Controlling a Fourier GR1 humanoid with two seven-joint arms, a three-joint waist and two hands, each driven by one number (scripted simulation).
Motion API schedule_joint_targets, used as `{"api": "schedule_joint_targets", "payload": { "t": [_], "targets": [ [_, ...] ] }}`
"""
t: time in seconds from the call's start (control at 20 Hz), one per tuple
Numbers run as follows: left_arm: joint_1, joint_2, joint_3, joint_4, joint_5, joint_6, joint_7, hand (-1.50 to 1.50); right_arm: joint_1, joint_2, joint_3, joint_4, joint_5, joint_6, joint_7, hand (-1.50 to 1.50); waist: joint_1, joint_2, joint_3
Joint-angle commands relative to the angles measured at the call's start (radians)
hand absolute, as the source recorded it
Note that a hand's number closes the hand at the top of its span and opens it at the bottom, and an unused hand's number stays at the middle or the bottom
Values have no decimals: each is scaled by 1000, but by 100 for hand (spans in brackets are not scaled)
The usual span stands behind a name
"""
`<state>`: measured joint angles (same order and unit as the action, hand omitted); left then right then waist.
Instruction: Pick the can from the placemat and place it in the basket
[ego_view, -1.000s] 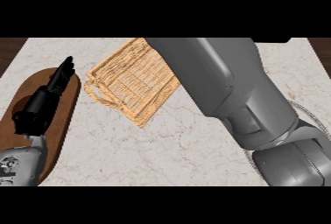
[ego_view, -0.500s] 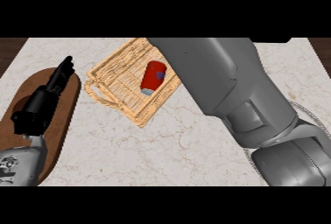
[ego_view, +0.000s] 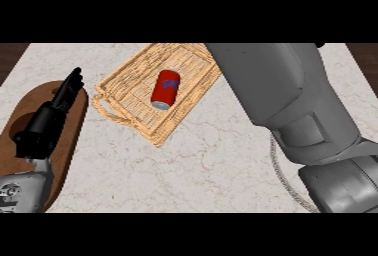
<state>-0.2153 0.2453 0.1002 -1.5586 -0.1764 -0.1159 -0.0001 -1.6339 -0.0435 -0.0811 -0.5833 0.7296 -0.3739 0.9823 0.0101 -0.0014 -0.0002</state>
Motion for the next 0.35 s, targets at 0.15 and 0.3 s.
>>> {"api": "schedule_joint_targets", "payload": {
  "t": [0.15,0.3],
  "targets": [
    [-3,19,30,4,-1,8,18,0,114,-58,-14,-156,81,-223,103,-150,-40,-12,1],
    [35,15,47,10,17,4,-4,0,231,-108,-18,-287,88,-204,93,-150,-54,-17,2]
  ]
}}
